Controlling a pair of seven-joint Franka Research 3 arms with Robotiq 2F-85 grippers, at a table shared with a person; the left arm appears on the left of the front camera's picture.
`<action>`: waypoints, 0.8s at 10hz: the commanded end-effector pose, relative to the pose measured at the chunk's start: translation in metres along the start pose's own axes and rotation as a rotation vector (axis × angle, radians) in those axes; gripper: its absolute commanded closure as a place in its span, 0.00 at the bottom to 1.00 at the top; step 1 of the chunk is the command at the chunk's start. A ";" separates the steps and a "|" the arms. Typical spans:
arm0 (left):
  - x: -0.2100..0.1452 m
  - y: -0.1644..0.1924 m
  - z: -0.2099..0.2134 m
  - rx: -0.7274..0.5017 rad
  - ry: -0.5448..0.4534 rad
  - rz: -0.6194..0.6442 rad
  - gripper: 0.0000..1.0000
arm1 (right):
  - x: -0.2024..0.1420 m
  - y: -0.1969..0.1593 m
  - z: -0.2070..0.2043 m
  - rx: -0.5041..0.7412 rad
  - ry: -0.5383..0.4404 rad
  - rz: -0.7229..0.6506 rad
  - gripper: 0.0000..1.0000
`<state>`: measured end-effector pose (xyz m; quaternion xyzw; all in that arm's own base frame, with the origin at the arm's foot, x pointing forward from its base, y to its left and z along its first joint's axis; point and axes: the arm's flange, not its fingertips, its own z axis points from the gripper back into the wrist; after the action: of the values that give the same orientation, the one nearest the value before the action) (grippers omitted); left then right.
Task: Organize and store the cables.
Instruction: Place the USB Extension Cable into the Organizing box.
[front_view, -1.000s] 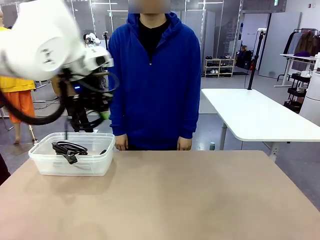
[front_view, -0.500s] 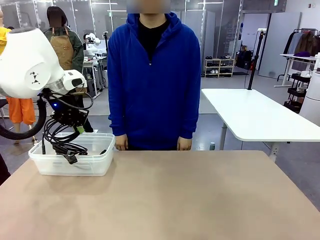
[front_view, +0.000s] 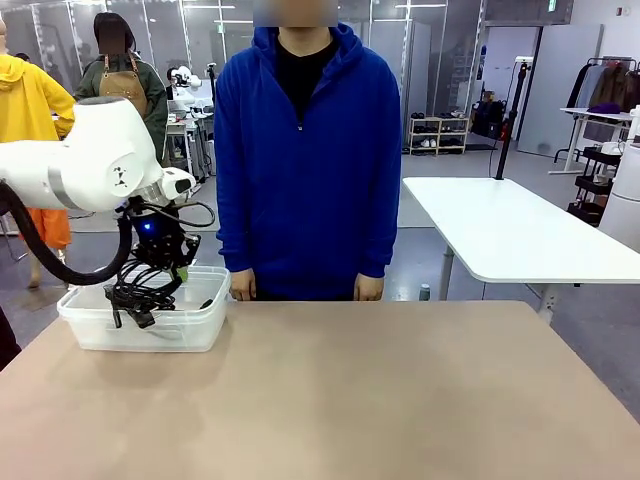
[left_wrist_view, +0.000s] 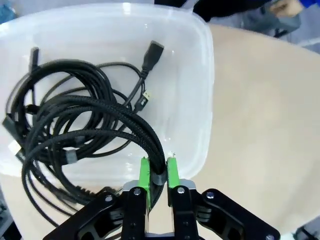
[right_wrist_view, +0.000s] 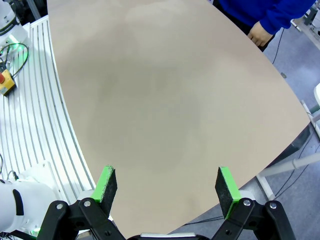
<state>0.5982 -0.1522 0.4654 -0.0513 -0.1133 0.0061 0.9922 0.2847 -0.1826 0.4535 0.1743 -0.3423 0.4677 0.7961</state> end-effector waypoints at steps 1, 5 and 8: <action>0.013 -0.003 0.002 -0.078 0.066 0.022 0.72 | 0.001 -0.001 0.002 0.002 -0.013 0.000 0.00; 0.020 -0.005 -0.003 -0.062 0.112 0.023 0.45 | 0.001 -0.001 0.002 0.002 -0.013 0.000 0.00; 0.020 -0.006 -0.004 -0.057 0.106 0.026 0.39 | 0.001 -0.001 0.002 0.002 -0.013 0.000 0.00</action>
<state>0.6128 -0.1582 0.4663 -0.0737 -0.0643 0.0152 0.9951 0.2847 -0.1826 0.4534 0.1744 -0.3423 0.4676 0.7961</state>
